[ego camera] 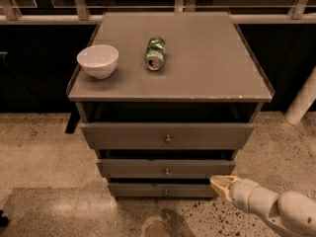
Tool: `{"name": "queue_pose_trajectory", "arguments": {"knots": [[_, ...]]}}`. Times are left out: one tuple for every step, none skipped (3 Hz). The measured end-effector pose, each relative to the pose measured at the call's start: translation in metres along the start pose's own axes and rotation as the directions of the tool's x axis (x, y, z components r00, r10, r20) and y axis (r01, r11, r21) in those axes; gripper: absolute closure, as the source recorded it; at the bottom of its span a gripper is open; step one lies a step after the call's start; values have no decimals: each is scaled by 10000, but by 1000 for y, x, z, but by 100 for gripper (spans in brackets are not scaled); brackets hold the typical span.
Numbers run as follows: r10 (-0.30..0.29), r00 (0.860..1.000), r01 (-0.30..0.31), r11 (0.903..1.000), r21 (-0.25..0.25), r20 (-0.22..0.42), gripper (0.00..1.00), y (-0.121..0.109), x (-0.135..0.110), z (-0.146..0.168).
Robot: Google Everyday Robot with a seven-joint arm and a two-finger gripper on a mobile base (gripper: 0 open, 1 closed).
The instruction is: Open middle drawer
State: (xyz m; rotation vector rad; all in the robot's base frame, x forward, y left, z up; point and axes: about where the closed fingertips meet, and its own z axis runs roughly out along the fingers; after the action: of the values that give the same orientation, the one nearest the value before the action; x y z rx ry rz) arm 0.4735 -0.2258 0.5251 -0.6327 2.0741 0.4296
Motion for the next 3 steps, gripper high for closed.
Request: {"name": "queue_pose_trajectory", "arguments": {"knots": [[27,10000,-27,9999,-113,55,100,1,0,1],[107,9994,-86,9978,-661,315,100,-4,1,12],[168,9980,-100,9940,-1091,615,100,-21,7,32]]}}
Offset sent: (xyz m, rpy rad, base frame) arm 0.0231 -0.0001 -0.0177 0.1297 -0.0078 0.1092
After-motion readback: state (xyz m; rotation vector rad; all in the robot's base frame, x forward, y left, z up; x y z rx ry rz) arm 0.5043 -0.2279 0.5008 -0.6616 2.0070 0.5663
